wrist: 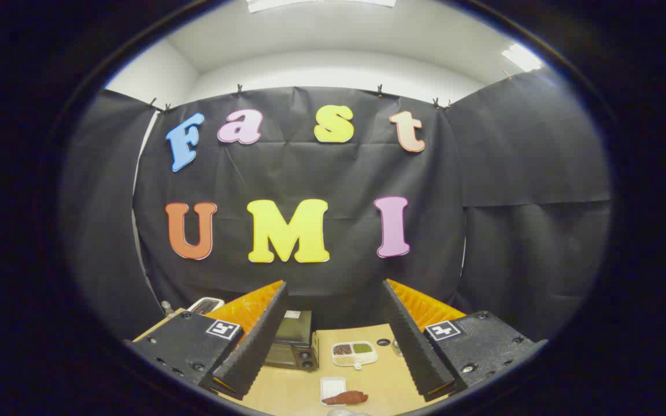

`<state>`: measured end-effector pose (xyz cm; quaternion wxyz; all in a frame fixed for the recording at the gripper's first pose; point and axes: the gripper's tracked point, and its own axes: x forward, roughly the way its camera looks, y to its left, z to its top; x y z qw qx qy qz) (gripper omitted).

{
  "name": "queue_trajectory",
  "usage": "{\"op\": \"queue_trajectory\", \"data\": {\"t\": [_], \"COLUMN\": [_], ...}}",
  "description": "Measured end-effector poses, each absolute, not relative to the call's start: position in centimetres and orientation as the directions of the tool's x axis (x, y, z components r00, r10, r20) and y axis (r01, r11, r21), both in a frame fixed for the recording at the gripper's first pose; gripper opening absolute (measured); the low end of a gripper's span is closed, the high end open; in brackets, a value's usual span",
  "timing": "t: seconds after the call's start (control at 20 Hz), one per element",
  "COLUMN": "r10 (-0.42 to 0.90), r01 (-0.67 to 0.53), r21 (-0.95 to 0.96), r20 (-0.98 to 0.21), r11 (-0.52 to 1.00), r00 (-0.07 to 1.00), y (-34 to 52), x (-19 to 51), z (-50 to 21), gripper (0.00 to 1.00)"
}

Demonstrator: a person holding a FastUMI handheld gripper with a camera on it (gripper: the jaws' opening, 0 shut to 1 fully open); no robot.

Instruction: Open the toaster oven, put the food inside, and close the toaster oven door.

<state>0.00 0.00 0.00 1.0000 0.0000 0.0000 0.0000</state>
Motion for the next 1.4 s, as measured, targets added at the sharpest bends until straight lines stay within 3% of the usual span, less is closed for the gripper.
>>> {"op": "queue_trajectory", "data": {"t": [0.8, 1.4], "r10": [-0.026, 0.082], "r01": [0.025, -0.086], "r21": [-0.028, -0.055], "r20": [-0.006, -0.079], "r11": [0.999, 0.995], "r00": [1.0, 0.993], "y": [4.2, 19.6], "x": [2.3, 12.2], "z": [-1.9, -15.4], "gripper": [1.0, 1.0]}}
